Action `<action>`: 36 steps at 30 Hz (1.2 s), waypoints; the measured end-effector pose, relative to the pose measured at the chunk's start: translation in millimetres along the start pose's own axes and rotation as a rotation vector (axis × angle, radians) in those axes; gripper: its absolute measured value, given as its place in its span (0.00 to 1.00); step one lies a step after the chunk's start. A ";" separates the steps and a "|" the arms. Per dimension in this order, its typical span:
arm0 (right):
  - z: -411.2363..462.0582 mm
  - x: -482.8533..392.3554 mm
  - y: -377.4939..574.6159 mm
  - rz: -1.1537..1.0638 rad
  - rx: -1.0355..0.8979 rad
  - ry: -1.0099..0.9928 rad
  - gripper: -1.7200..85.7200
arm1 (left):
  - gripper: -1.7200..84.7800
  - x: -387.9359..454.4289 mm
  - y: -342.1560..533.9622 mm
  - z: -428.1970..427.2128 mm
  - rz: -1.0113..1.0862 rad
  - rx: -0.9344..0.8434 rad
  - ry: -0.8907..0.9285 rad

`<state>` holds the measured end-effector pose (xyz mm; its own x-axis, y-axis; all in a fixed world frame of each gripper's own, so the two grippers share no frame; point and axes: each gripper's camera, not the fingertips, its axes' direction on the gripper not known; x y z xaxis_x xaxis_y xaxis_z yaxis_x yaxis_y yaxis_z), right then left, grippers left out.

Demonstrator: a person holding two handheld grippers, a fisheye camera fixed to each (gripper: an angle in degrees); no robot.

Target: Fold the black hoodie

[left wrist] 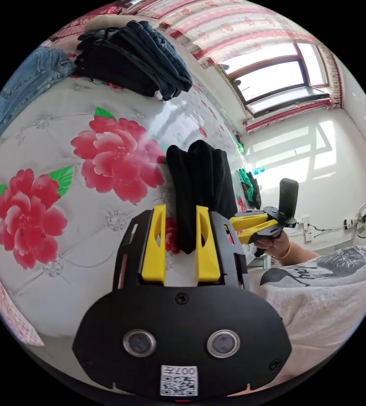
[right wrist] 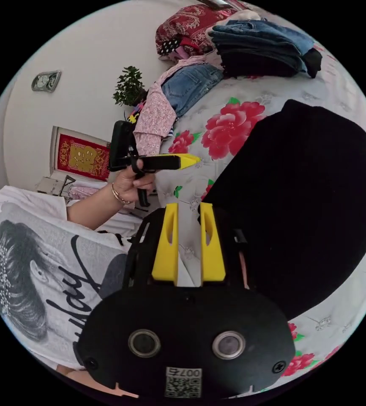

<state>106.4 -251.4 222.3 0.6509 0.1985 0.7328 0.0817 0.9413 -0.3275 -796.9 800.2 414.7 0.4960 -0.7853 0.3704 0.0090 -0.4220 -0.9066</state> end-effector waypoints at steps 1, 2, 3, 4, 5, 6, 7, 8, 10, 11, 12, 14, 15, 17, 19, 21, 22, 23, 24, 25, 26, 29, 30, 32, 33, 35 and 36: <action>-14.0 2.2 4.3 0.015 0.046 0.000 0.12 | 0.15 -2.5 -7.0 5.6 0.008 -0.020 0.009; -42.8 12.4 15.4 0.072 0.135 0.020 0.13 | 0.17 -5.6 -13.4 10.5 0.012 -0.031 0.029; -69.8 29.0 29.3 0.157 0.212 0.052 0.14 | 0.17 -7.4 -16.4 12.9 0.013 -0.035 0.040; -82.5 39.0 37.6 0.206 0.247 0.071 0.14 | 0.19 -10.8 -22.4 18.5 0.014 -0.046 0.067; -106.1 60.6 56.3 0.317 0.314 0.100 0.15 | 0.20 -13.7 -28.6 25.8 0.016 -0.072 0.096; -126.4 80.7 75.6 0.419 0.369 0.105 0.16 | 0.21 -14.8 -31.7 29.8 0.018 -0.087 0.109; -134.9 89.6 84.7 0.467 0.392 0.108 0.16 | 0.22 -16.0 -37.4 38.5 0.023 -0.121 0.126; -147.9 104.7 100.1 0.538 0.419 0.115 0.17 | 0.23 -15.9 -42.5 47.7 0.033 -0.158 0.140; -158.7 122.7 115.0 0.599 0.429 0.112 0.17 | 0.24 -13.7 -48.5 61.5 0.047 -0.205 0.157; -161.4 133.8 119.7 0.624 0.424 0.096 0.17 | 0.25 -10.8 -51.1 71.7 0.060 -0.237 0.152; -160.8 144.7 120.8 0.637 0.412 0.066 0.17 | 0.24 -8.3 -52.0 75.5 0.071 -0.243 0.148; -154.5 161.2 117.7 0.655 0.366 0.015 0.17 | 0.21 3.0 -54.3 95.5 0.111 -0.304 0.131; -148.9 170.1 113.7 0.648 0.340 -0.037 0.17 | 0.20 5.4 -54.1 101.0 0.119 -0.319 0.122; -148.3 180.8 112.8 0.666 0.353 -0.117 0.16 | 0.15 10.8 -53.1 110.4 0.122 -0.332 0.074; -158.6 181.9 111.7 0.655 0.345 -0.126 0.15 | 0.13 13.6 -52.6 107.1 0.097 -0.308 0.081; -180.3 167.7 108.4 0.579 0.332 -0.086 0.14 | 0.12 26.1 -48.2 102.8 0.110 -0.281 0.049; -186.9 163.9 108.3 0.561 0.329 -0.083 0.13 | 0.11 39.6 -44.0 102.0 0.132 -0.274 0.025; -201.6 157.0 110.4 0.534 0.328 -0.079 0.13 | 0.11 54.4 -40.1 103.5 0.144 -0.271 0.014; -218.3 150.8 115.4 0.509 0.338 -0.074 0.13 | 0.11 62.1 -38.4 104.9 0.147 -0.267 0.013; -227.4 148.2 118.9 0.498 0.344 -0.073 0.12 | 0.11 78.9 -36.2 109.4 0.151 -0.256 0.016; -247.7 144.6 128.1 0.480 0.357 -0.068 0.12 | 0.11 96.8 -35.9 116.1 0.159 -0.245 0.023; -309.1 139.9 161.0 0.444 0.422 -0.049 0.12 | 0.11 152.5 -46.0 143.2 0.225 -0.227 0.052; -338.4 139.1 177.0 0.434 0.456 -0.039 0.12 | 0.11 165.4 -50.0 150.6 0.244 -0.227 0.059; -386.9 139.0 202.3 0.422 0.508 -0.013 0.12 | 0.11 221.5 -71.5 188.3 0.322 -0.237 0.096; -421.8 139.2 219.5 0.416 0.540 0.017 0.12 | 0.11 236.7 -77.9 199.9 0.347 -0.244 0.106; -477.0 141.0 246.5 0.415 0.586 0.071 0.12 | 0.11 300.1 -106.3 253.6 0.438 -0.276 0.144; -513.7 143.5 264.6 0.420 0.615 0.112 0.11 | 0.11 316.6 -113.8 268.4 0.458 -0.286 0.155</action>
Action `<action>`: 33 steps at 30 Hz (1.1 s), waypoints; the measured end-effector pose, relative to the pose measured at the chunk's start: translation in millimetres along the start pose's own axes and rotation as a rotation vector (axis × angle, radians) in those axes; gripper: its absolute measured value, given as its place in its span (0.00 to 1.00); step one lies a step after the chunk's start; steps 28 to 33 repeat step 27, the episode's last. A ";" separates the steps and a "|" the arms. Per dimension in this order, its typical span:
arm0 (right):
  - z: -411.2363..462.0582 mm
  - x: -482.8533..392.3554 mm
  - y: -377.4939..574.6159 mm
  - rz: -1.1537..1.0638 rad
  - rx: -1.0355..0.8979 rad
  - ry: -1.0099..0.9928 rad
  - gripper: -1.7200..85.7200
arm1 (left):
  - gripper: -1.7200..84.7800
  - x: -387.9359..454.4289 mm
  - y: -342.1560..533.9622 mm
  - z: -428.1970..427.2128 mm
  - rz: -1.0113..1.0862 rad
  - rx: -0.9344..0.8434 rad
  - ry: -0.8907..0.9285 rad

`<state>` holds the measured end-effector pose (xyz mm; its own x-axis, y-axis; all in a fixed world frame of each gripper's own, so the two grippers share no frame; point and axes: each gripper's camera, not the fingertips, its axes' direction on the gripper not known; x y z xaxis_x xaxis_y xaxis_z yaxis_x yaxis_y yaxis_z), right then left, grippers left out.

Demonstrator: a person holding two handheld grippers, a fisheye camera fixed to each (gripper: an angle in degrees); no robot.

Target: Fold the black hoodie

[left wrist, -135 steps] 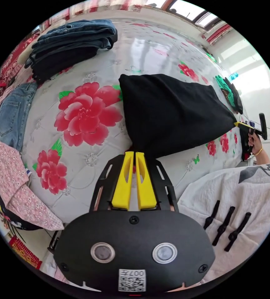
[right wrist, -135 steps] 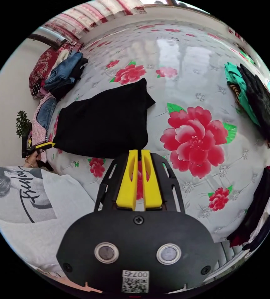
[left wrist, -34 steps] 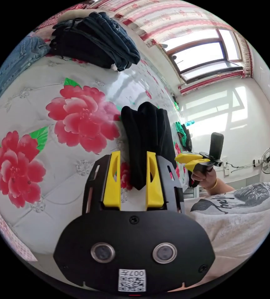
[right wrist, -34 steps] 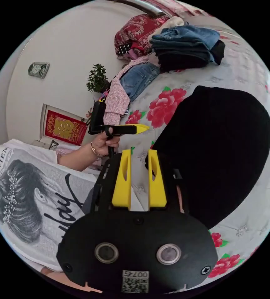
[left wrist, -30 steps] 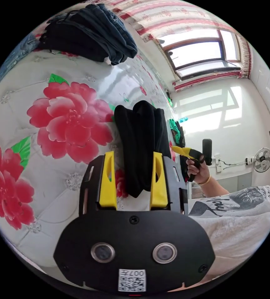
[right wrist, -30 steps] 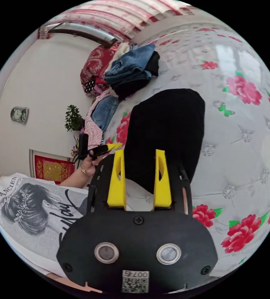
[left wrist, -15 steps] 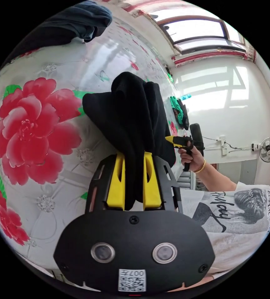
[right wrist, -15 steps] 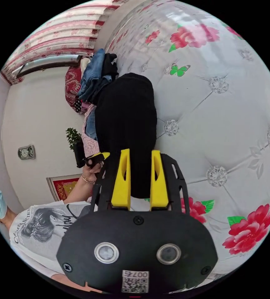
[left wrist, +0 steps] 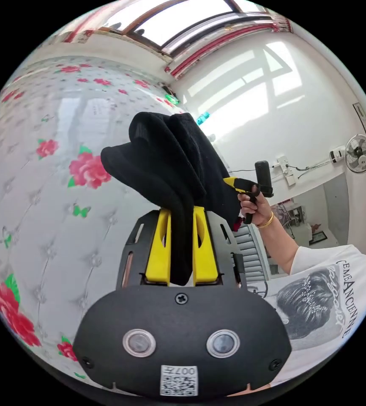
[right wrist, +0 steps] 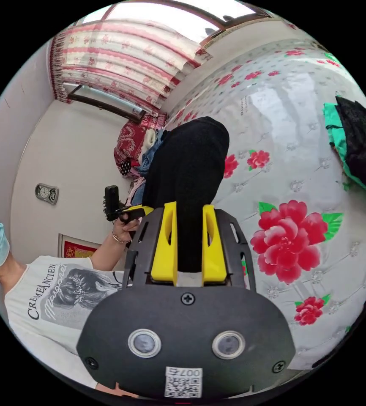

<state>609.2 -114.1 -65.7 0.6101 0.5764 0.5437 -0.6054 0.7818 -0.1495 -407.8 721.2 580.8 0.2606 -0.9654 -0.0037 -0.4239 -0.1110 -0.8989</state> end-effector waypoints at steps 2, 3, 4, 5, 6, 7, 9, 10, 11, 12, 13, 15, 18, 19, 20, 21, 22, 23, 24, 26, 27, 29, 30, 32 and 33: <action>-57.1 15.2 -13.4 0.000 0.054 0.050 0.11 | 0.11 37.1 -70.2 54.3 0.091 -0.035 0.021; -93.5 26.4 -22.1 0.008 0.090 0.080 0.11 | 0.11 46.9 -87.2 68.0 0.115 -0.043 0.024; -110.8 31.8 -26.2 0.010 0.108 0.094 0.11 | 0.11 65.9 -120.2 95.0 0.157 -0.056 0.030; -143.2 42.7 -34.8 0.011 0.140 0.125 0.11 | 0.11 83.2 -152.1 121.9 0.191 -0.067 0.036; -173.2 55.5 -44.2 0.024 0.168 0.155 0.11 | 0.11 91.2 -167.7 135.4 0.206 -0.073 0.039; -186.5 62.3 -48.9 0.033 0.181 0.166 0.11 | 0.11 105.9 -198.3 162.1 0.231 -0.085 0.043; -231.2 93.5 -67.9 0.083 0.238 0.201 0.11 | 0.11 123.9 -242.6 202.5 0.252 -0.107 0.046; -239.9 102.6 -72.4 0.101 0.254 0.209 0.10 | 0.11 132.0 -270.6 231.1 0.258 -0.134 0.049; -253.5 123.3 -81.2 0.145 0.283 0.230 0.10 | 0.12 135.4 -296.5 262.4 0.256 -0.178 0.045; -261.0 147.2 -88.7 0.202 0.312 0.253 0.10 | 0.12 134.9 -307.7 278.7 0.248 -0.208 0.036; -262.3 160.6 -91.5 0.244 0.325 0.269 0.10 | 0.11 129.4 -324.7 310.9 0.216 -0.278 0.001; -250.5 212.0 -97.8 0.408 0.305 0.368 0.09 | 0.11 114.3 -331.2 351.1 0.170 -0.372 -0.103; -221.3 227.0 -86.3 0.434 0.316 0.513 0.07 | 0.09 88.2 -300.8 387.3 0.168 -0.511 -0.257; -216.2 222.9 -81.8 0.412 0.348 0.518 0.07 | 0.08 78.0 -280.8 392.1 0.182 -0.563 -0.312; -204.0 213.1 -74.0 0.366 0.390 0.524 0.06 | 0.07 67.2 -258.5 390.8 0.185 -0.597 -0.375; -189.1 201.3 -67.7 0.330 0.406 0.531 0.06 | 0.06 61.8 -246.5 388.1 0.182 -0.608 -0.401; -180.2 193.2 -64.3 0.300 0.415 0.531 0.06 | 0.05 51.2 -221.1 380.0 0.166 -0.620 -0.443; -160.8 176.0 -57.8 0.234 0.421 0.527 0.05 | 0.05 41.3 -193.9 369.6 0.133 -0.634 -0.477; -137.1 158.1 -51.8 0.171 0.398 0.518 0.05 | 0.05 36.9 -179.7 363.5 0.113 -0.638 -0.491; -92.2 130.2 -42.9 0.065 0.319 0.507 0.05 | 0.05 26.1 -119.8 335.3 0.033 -0.635 -0.552; -54.6 111.9 -36.1 -0.002 0.235 0.519 0.05 | 0.05 24.6 -104.6 327.7 0.009 -0.631 -0.572; -54.6 111.9 -36.1 -0.002 0.235 0.519 0.05 | 0.05 24.6 -104.6 327.7 0.009 -0.631 -0.572; -54.6 111.9 -36.1 -0.002 0.235 0.519 0.05 | 0.05 24.6 -104.6 327.7 0.009 -0.631 -0.572; -54.6 111.9 -36.1 -0.002 0.235 0.519 0.05 | 0.05 24.6 -104.6 327.7 0.009 -0.631 -0.572; -54.6 111.9 -36.1 -0.002 0.235 0.519 0.05 | 0.05 24.6 -104.6 327.7 0.009 -0.631 -0.572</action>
